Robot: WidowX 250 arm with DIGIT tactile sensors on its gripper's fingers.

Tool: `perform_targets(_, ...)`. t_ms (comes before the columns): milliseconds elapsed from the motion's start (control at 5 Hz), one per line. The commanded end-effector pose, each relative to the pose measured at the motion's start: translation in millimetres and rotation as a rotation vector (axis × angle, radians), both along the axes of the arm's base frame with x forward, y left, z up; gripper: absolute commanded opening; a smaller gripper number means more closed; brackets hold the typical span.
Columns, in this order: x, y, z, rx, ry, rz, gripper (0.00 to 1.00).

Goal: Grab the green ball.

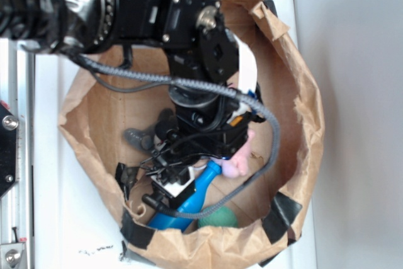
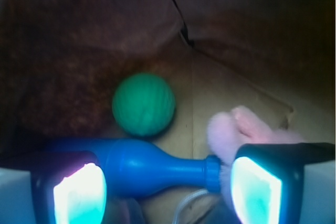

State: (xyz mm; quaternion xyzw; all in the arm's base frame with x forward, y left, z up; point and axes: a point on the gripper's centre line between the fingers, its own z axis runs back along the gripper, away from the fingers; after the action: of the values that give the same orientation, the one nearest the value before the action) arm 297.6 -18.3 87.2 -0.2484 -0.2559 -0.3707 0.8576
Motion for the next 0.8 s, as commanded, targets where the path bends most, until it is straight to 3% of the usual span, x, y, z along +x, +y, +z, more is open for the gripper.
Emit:
perform_targets(0, 10.5, -36.1, 40.0, 0.038, -0.101, -0.061, 1.0)
perform_targets(200, 4.2, -53.5, 38.5, 0.03, -0.127, -0.15, 1.0)
perform_targets(600, -9.8, -81.2, 16.1, 0.086, -0.138, -0.244, 1.0)
